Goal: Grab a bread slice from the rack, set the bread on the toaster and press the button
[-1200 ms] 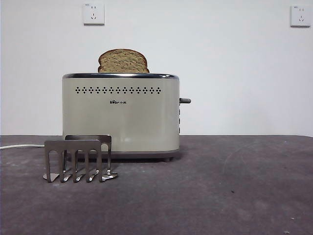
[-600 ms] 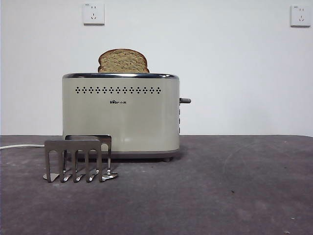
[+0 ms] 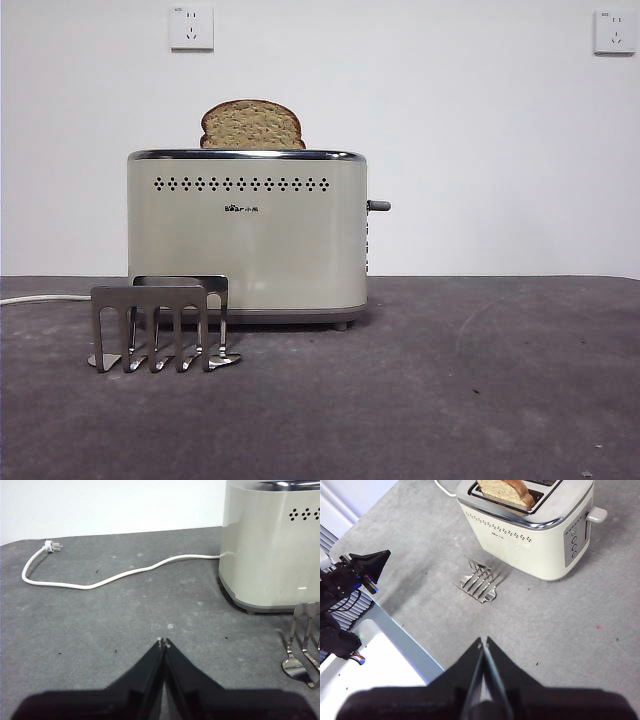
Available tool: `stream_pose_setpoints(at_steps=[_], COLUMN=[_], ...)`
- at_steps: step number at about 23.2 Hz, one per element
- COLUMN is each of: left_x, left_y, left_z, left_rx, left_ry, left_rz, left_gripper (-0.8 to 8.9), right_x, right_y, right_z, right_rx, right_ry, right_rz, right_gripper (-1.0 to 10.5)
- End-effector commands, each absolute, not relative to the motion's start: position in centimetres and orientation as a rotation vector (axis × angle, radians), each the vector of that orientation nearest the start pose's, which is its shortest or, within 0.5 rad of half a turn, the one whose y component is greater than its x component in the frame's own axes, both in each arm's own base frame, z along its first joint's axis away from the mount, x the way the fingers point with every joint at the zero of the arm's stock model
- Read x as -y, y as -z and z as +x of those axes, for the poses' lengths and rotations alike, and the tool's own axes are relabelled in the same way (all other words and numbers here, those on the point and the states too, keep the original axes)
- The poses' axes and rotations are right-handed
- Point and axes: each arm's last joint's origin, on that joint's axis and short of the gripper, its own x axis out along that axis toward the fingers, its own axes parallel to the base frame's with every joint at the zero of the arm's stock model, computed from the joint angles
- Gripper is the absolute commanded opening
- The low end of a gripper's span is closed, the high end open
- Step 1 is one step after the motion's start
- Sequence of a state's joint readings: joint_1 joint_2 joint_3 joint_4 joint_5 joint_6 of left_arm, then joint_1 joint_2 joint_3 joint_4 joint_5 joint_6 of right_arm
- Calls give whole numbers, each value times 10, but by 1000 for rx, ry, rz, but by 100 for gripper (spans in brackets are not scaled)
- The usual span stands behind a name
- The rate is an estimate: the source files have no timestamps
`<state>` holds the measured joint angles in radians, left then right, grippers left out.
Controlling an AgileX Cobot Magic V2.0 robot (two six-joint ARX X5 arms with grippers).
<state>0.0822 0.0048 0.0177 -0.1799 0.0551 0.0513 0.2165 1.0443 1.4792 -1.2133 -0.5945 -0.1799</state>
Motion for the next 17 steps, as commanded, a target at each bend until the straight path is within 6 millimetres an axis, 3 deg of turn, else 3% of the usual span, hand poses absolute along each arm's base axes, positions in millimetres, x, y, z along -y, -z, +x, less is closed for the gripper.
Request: stream_pose_setpoints(at_steps=[1,7,12,14,17], left_x=[-7,-7,-7,-7,-7], left_y=[-147,-147,-147,-147,-147], left_z=[96,96,96,96,96], left_rx=[-176,-176,-176,-176,-176], left_ry=[-27,-27,-27,-27,-27], left_rz=[33,33,33,33,33], left_gripper=[-3,-3,-3,-3,-3], right_x=[-48,-47,-36,-32,-27], right_y=[-424,-427,-446,-435,-397], right_z=[143,143,125,118,110], right_rx=[-715,-663,-301,-203,-41], right_ry=[-835,-841,-776,-744,-692], right_rz=[-8,-45,-103,-125,-164], right_gripper=[1,1,1,1,1])
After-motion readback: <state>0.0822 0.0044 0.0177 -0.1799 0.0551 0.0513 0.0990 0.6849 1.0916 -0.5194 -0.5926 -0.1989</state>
